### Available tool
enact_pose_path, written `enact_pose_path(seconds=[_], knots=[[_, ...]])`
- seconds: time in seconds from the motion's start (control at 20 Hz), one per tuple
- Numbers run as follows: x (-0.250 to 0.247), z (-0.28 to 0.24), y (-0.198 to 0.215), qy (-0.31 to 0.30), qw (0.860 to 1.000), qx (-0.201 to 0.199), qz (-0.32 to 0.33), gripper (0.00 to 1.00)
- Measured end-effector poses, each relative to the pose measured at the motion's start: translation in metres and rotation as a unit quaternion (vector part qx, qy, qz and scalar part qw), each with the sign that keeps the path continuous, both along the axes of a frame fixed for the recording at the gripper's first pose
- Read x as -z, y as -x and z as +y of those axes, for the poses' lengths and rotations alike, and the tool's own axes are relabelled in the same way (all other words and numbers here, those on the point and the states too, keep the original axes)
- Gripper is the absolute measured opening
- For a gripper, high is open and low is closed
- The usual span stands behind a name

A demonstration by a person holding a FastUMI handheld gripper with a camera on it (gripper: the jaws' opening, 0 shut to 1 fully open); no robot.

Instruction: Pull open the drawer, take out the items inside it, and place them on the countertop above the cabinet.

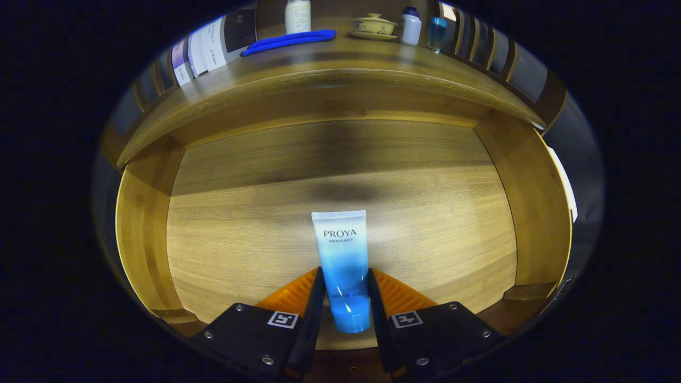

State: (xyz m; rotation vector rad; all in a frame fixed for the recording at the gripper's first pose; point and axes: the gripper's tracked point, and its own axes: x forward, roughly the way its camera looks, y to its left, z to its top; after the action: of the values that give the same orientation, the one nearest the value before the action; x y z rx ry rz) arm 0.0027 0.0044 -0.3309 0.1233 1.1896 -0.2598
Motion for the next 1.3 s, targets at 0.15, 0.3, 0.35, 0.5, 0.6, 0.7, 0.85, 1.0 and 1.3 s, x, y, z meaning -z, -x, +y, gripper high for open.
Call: enact_pose_path(seconds=[0.15, 0.3, 0.35, 0.5, 0.6, 0.7, 0.85, 1.0, 1.3], knots=[[-0.007, -0.001, 0.006, 0.014, 0.999, -0.015, -0.024, 0.45], [-0.025, -0.001, 0.009, 0.016, 0.998, -0.013, -0.063, 0.45], [-0.032, -0.003, 0.011, 0.021, 0.997, -0.011, -0.075, 0.45], [-0.058, -0.003, 0.012, 0.030, 0.993, -0.011, -0.110, 0.45], [-0.079, 0.003, 0.009, 0.019, 0.989, -0.010, -0.145, 0.45], [-0.101, 0.008, 0.004, 0.013, 0.984, -0.008, -0.176, 0.45], [-0.133, 0.007, -0.011, 0.022, 0.976, -0.014, -0.215, 0.45], [-0.158, 0.003, -0.036, 0.035, 0.969, -0.024, -0.243, 0.44], [-0.179, -0.005, -0.103, 0.045, 0.956, -0.036, -0.286, 0.44]])
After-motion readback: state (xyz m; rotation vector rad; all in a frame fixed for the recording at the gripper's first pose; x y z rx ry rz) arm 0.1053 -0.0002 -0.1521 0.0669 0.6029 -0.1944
